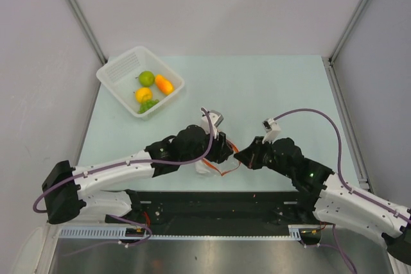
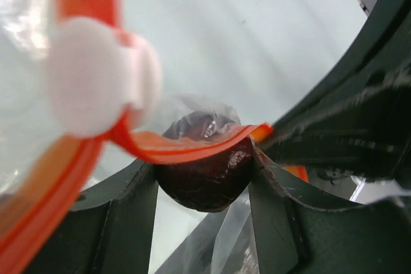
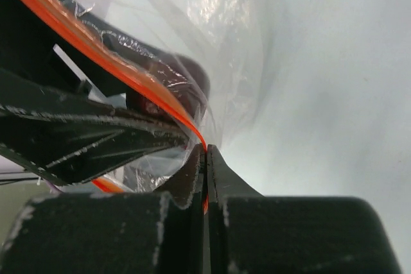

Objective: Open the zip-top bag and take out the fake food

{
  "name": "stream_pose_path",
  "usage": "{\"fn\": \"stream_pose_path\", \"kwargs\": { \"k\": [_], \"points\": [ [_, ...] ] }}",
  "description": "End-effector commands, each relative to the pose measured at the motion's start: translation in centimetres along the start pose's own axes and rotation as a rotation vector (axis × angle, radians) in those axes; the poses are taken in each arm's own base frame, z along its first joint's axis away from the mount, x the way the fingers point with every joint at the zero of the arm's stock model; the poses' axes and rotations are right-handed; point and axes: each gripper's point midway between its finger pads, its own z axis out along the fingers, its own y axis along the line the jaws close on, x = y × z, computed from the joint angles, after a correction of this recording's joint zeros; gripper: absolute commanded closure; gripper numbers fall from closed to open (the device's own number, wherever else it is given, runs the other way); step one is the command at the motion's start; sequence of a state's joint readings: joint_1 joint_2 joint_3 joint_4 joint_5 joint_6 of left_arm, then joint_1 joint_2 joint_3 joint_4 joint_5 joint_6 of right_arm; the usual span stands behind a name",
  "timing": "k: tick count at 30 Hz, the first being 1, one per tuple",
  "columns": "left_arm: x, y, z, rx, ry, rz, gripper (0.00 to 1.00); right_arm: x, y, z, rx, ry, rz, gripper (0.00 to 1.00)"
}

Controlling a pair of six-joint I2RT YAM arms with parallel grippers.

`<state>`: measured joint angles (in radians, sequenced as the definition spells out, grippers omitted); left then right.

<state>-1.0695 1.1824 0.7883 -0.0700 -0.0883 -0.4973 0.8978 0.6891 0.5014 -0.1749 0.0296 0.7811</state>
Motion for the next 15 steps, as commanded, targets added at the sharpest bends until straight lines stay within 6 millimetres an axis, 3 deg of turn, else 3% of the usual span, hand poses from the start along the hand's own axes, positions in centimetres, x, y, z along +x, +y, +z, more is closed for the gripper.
{"fn": "stream_pose_path", "kwargs": {
  "k": [1, 6, 7, 10, 15],
  "points": [
    [-5.3, -2.1, -0.3, 0.019, -0.127, -0.048, 1.0, -1.2, 2.3, 0.0, -0.045, -0.035, -0.036, 1.0],
    [-7.3, -4.4, -1.4, 0.134, -0.115, -0.21, 1.0, -1.0, 1.5, -0.1, 0.003, -0.024, -0.065, 1.0],
    [-7.4, -6.5, -2.1, 0.257, -0.089, -0.221, 1.0, -1.4, 1.2, -0.2, 0.021, -0.042, -0.065, 1.0],
    [-8.2, -8.8, -3.3, 0.418, -0.075, -0.26, 1.0, -2.2, 0.2, -1.0, 0.075, -0.086, -0.077, 1.0],
    [-7.7, -9.8, -4.7, 0.528, -0.052, -0.21, 1.0, -3.9, -1.4, -2.9, 0.167, -0.162, -0.11, 1.0]
  ]
}}
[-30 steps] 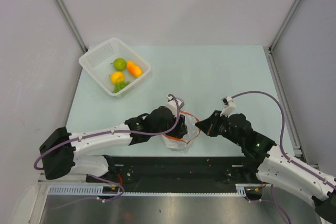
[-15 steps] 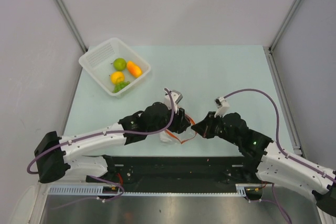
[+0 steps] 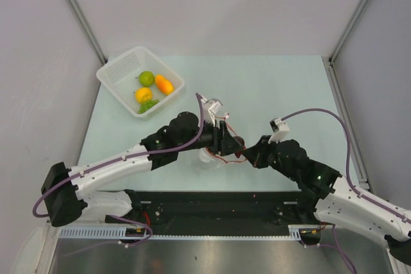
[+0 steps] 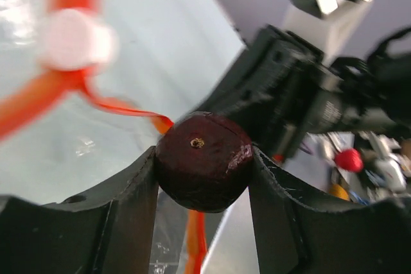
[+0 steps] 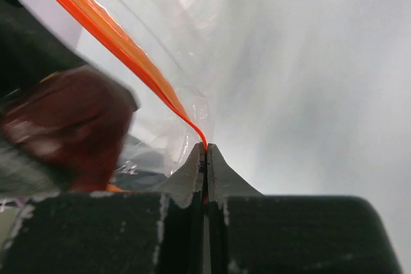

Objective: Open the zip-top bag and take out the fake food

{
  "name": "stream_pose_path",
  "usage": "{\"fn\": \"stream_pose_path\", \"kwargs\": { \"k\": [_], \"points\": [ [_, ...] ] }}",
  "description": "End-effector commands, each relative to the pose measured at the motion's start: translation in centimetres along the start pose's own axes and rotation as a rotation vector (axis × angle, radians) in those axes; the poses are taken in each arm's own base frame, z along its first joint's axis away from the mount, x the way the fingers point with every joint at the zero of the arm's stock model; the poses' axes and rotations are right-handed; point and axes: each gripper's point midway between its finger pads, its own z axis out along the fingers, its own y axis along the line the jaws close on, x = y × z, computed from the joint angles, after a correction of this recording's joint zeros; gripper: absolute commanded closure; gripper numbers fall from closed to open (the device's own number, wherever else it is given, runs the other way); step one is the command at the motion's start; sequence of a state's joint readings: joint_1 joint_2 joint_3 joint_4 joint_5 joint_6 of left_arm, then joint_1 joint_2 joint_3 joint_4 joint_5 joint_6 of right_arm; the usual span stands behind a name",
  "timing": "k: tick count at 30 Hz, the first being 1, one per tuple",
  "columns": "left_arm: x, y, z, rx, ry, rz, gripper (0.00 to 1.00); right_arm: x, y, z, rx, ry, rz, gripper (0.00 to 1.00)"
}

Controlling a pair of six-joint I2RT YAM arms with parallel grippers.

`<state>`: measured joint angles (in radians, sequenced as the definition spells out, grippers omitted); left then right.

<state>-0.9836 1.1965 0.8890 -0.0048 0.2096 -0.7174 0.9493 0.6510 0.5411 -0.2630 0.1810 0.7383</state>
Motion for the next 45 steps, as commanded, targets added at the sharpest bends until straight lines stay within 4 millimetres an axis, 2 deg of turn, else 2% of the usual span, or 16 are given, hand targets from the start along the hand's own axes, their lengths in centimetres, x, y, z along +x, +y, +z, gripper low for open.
{"fn": "stream_pose_path", "kwargs": {
  "k": [1, 6, 9, 14, 16, 18, 20, 27, 33, 35, 36, 38, 41, 42, 44, 45],
  "points": [
    [-1.4, -6.2, -2.1, 0.305, -0.018, 0.072, 1.0, -2.9, -1.2, -1.8, 0.098, -0.099, -0.049, 1.0],
    [1.8, -8.3, -3.0, 0.527, 0.119, 0.162, 1.0, -3.7, -1.3, -2.3, 0.112, -0.125, -0.04, 1.0],
    [1.6, -9.8, -3.9, 0.622, 0.1, 0.204, 1.0, -3.7, -1.3, -2.1, 0.117, -0.122, -0.045, 1.0],
    [-2.4, -9.0, -4.2, 0.446, -0.051, 0.311, 1.0, -4.0, -1.9, -2.4, 0.156, -0.127, -0.052, 1.0],
    [-5.2, -7.1, -4.1, 0.274, -0.125, 0.33, 1.0, -4.7, -2.2, -2.9, 0.173, -0.153, -0.052, 1.0],
    [-6.9, -4.4, -4.3, 0.117, -0.154, 0.304, 1.0, -5.2, -2.9, -3.7, 0.202, -0.179, -0.053, 1.0],
    [-10.2, 0.2, -5.2, -0.069, -0.24, 0.214, 1.0, -5.8, -3.7, -4.5, 0.241, -0.2, -0.053, 1.0],
    [-17.0, 14.8, -10.2, -0.331, -0.502, -0.166, 1.0, -7.1, -5.5, -6.7, 0.308, -0.263, -0.051, 1.0],
    [-22.9, 24.8, -14.6, -0.634, -0.632, -0.158, 0.96, -7.2, -6.1, -7.0, 0.341, -0.248, -0.063, 1.0],
    [-21.3, 30.3, -14.6, -0.808, -0.539, -0.219, 0.97, -7.0, -6.4, -6.9, 0.367, -0.228, -0.074, 1.0],
    [-22.4, 31.0, -14.9, -0.839, -0.534, -0.199, 1.0, -7.2, -6.4, -6.9, 0.369, -0.228, -0.079, 1.0],
    [-21.1, 34.4, -14.9, -0.911, -0.483, -0.248, 1.0, -7.3, -6.5, -7.1, 0.376, -0.23, -0.079, 1.0],
    [-20.9, 36.1, -15.5, -0.949, -0.525, -0.248, 0.84, -7.1, -6.4, -6.9, 0.365, -0.218, -0.085, 1.0],
    [-20.5, 36.6, -15.8, -0.973, -0.528, -0.248, 0.63, -6.9, -6.5, -6.6, 0.373, -0.204, -0.09, 1.0],
    [-20.1, 37.0, -16.1, -0.998, -0.526, -0.25, 0.48, -6.6, -6.4, -6.2, 0.37, -0.181, -0.091, 1.0],
    [-20.2, 36.9, -16.3, -0.999, -0.529, -0.256, 0.32, -6.4, -6.4, -6.0, 0.37, -0.171, -0.092, 1.0]
  ]
}}
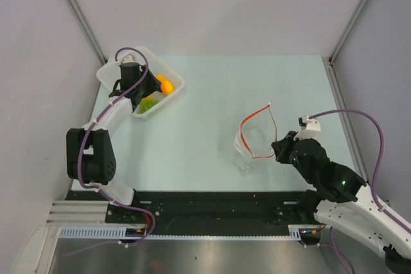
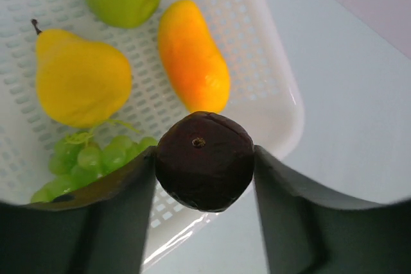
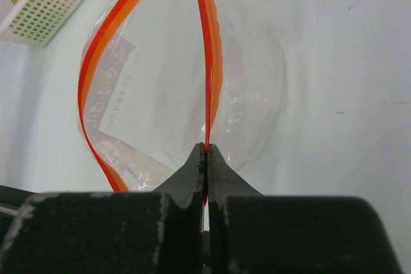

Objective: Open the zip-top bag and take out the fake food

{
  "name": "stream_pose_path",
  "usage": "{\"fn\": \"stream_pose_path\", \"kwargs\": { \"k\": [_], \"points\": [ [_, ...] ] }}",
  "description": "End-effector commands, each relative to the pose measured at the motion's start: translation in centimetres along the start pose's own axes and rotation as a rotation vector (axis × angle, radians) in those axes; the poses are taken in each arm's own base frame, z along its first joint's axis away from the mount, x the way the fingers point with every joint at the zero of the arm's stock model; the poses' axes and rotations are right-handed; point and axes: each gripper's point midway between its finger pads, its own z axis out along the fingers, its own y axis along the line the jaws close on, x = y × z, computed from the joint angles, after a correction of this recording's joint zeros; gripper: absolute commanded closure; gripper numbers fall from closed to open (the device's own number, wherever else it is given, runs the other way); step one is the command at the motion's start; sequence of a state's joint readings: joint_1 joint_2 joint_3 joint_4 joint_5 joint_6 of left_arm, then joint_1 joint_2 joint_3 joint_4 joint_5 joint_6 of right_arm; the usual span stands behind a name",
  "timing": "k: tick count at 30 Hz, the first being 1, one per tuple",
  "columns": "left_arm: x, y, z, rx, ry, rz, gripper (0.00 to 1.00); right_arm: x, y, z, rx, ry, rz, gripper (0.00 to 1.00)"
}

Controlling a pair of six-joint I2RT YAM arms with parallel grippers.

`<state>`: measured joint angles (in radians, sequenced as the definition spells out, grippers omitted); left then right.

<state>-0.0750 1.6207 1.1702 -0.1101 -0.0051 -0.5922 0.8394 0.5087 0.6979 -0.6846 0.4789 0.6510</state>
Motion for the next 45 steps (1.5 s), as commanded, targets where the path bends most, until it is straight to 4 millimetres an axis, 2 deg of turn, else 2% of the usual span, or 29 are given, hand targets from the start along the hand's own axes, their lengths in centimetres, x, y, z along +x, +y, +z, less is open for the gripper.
{"fn": "stream_pose_path", "kwargs": {
  "k": [1, 2, 3, 4, 7, 9, 11, 14, 15, 16, 17, 18, 20, 21, 23, 24, 26, 27, 28, 30, 31, 32, 33, 35, 37, 38, 40, 42, 45],
  "points": [
    [-2.0, 0.8, -0.6, -0.043, -0.073, 0.023, 0.24, -0.8, 0.9, 0.0, -0.015, 0.002, -0.007, 1.0],
    [-2.6, 0.2, -1.2, -0.024, -0.091, 0.021, 0.17, -0.9, 0.9, 0.0, -0.014, 0.001, -0.006, 1.0],
    [-2.3, 0.3, -1.4, -0.019, -0.094, 0.019, 0.04, -0.9, 1.0, 0.0, -0.019, 0.0, -0.003, 1.0],
    [-2.5, -0.1, -1.8, 0.0, -0.098, 0.016, 0.01, -1.0, 1.1, 0.0, -0.022, 0.001, -0.004, 1.0],
    [-3.3, -1.1, -3.3, 0.04, -0.119, 0.011, 0.01, -1.2, 1.0, 0.0, -0.004, 0.004, -0.01, 1.0],
    [-3.5, -1.7, -4.3, 0.065, -0.119, 0.003, 0.0, -2.0, 0.9, -0.3, 0.013, -0.011, 0.001, 1.0],
    [-2.8, -3.8, -5.3, 0.162, -0.091, 0.008, 0.0, -2.4, 0.1, -0.4, 0.072, -0.015, -0.004, 0.99],
    [-0.7, -6.4, -7.3, 0.262, -0.062, 0.032, 0.01, -3.7, -0.6, -0.9, 0.135, -0.034, -0.004, 0.99],
    [1.0, -7.4, -7.9, 0.297, -0.031, 0.035, 0.0, -4.8, -0.6, -1.3, 0.142, -0.054, 0.003, 0.99],
    [1.2, -8.6, -9.2, 0.347, -0.041, 0.037, 0.01, -5.1, -1.2, -1.6, 0.174, -0.058, -0.007, 0.99],
    [2.6, -9.2, -9.8, 0.383, -0.016, 0.034, 0.01, -5.3, -1.3, -1.7, 0.184, -0.058, -0.017, 0.99],
    [3.5, -11.2, -11.0, 0.446, -0.018, 0.052, 0.0, -6.2, -1.2, -2.1, 0.186, -0.074, -0.015, 0.99],
    [4.4, -13.1, -13.4, 0.514, -0.032, 0.081, 0.0, -6.8, -1.5, -2.3, 0.207, -0.086, -0.036, 0.99],
    [5.8, -14.6, -14.6, 0.552, -0.02, 0.107, 0.0, -7.0, -1.5, -2.1, 0.214, -0.086, -0.046, 0.98],
    [7.1, -15.7, -16.7, 0.602, -0.013, 0.12, 0.01, -7.6, -1.2, -1.8, 0.213, -0.096, -0.066, 0.97],
    [8.6, -16.6, -17.9, 0.642, 0.012, 0.134, 0.01, -7.5, -0.9, -1.2, 0.212, -0.083, -0.086, 0.96],
    [10.2, -17.0, -19.6, 0.684, 0.027, 0.137, 0.01, -7.2, -0.3, 0.3, 0.196, -0.069, -0.11, 0.92],
    [11.6, -17.6, -20.7, 0.722, 0.056, 0.15, 0.01, -7.2, 0.2, 1.2, 0.18, -0.072, -0.11, 0.87],
    [12.4, -17.8, -21.4, 0.745, 0.066, 0.153, 0.01, -6.4, 0.7, 2.5, 0.17, -0.031, -0.128, 0.84],
    [14.5, -17.9, -23.4, 0.798, 0.103, 0.174, 0.01, -6.2, 0.9, 4.3, 0.163, -0.022, -0.14, 0.72],
    [15.1, -17.4, -23.7, 0.788, 0.113, 0.185, 0.0, -4.9, 1.3, 5.6, 0.149, 0.038, -0.158, 0.68],
    [15.8, -16.8, -23.8, 0.78, 0.121, 0.202, 0.01, -5.0, 1.7, 6.1, 0.135, 0.048, -0.156, 0.65],
    [16.0, -16.7, -25.2, 0.807, 0.116, 0.208, 0.01, -5.1, 2.0, 6.6, 0.126, 0.052, -0.152, 0.59],
    [17.3, -15.5, -25.4, 0.807, 0.133, 0.221, 0.01, -4.8, 3.1, 7.1, 0.079, 0.074, -0.157, 0.52],
    [17.4, -15.2, -27.0, 0.857, 0.122, 0.209, 0.01, -4.7, 4.1, 7.1, 0.025, 0.073, -0.153, 0.49],
    [18.6, -14.5, -27.0, 0.872, 0.158, 0.191, 0.01, -4.9, 4.4, 6.9, 0.01, 0.065, -0.146, 0.46],
    [18.4, -15.0, -28.2, 0.949, 0.145, 0.147, 0.01, -4.4, 4.7, 6.8, -0.017, 0.07, -0.122, 0.36],
    [19.4, -14.8, -28.5, 0.984, 0.183, 0.106, 0.0, -4.0, 5.0, 6.4, -0.049, 0.079, -0.101, 0.25],
    [19.1, -15.6, -29.0, 1.034, 0.169, 0.078, 0.01, -3.8, 5.0, 5.6, -0.074, 0.072, -0.078, 0.15]
  ]
}}
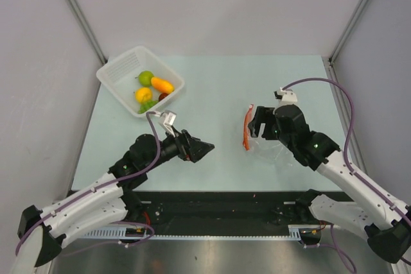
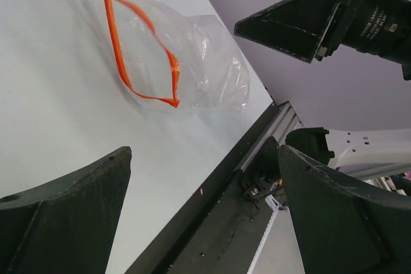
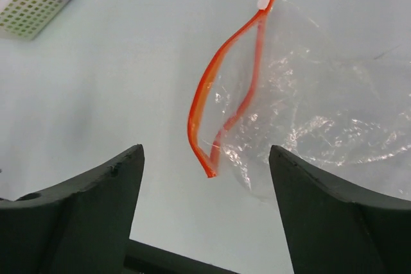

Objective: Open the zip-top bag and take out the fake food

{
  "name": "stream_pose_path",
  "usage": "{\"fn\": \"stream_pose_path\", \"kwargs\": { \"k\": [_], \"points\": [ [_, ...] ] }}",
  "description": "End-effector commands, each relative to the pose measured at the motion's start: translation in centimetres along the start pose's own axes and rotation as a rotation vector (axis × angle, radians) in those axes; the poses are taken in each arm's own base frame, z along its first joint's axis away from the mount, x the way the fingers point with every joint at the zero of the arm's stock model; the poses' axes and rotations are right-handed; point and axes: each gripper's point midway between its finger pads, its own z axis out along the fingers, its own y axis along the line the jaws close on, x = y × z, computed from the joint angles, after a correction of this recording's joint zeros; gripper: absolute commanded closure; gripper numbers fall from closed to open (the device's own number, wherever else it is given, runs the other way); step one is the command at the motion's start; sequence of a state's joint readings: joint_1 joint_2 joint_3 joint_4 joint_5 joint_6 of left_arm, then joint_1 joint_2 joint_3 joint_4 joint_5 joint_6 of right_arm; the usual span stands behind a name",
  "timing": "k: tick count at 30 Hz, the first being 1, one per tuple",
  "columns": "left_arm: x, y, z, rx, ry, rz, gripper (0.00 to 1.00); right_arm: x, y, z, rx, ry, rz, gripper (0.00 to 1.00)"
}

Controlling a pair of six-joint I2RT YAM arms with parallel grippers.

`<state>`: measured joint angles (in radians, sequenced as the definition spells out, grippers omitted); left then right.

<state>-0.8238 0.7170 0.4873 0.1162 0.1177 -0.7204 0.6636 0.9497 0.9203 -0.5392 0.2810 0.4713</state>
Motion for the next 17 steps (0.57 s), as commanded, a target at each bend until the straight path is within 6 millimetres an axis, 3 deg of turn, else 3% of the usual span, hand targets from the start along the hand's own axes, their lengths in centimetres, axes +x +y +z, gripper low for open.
{"fn": "stream_pose_path", "kwargs": {
  "k": [1, 5, 11, 13, 14, 15, 17],
  "points": [
    [-1.5, -3.0, 0.3, 0.143, -0.061, -0.045, 0.0, 0.2, 1.1, -0.9, -0.091, -0.029, 0.046, 0.13],
    [-2.5, -4.0, 0.6, 0.169, -0.076, -0.013, 0.01, 1.6, 0.4, -1.6, -0.106, -0.032, 0.089, 0.0],
    [-2.9, -5.4, 0.0, 0.258, -0.113, -0.014, 0.0, 2.2, -0.2, -2.7, -0.157, -0.108, 0.16, 0.0],
    [-3.7, -6.5, -0.8, 0.318, -0.162, -0.028, 0.0, 1.7, 0.4, -3.4, -0.209, -0.149, 0.171, 0.0],
    [-3.2, -6.2, -1.0, 0.329, -0.165, -0.035, 0.0, 1.8, 0.7, -3.3, -0.241, -0.168, 0.162, 0.0],
    [-4.2, -7.2, -1.9, 0.387, -0.225, -0.027, 0.0, 1.8, 1.3, -3.6, -0.28, -0.168, 0.163, 0.0],
    [-4.1, -8.0, -3.4, 0.476, -0.268, -0.049, 0.0, 0.8, 2.3, -5.1, -0.36, -0.215, 0.168, 0.0]
  ]
}}
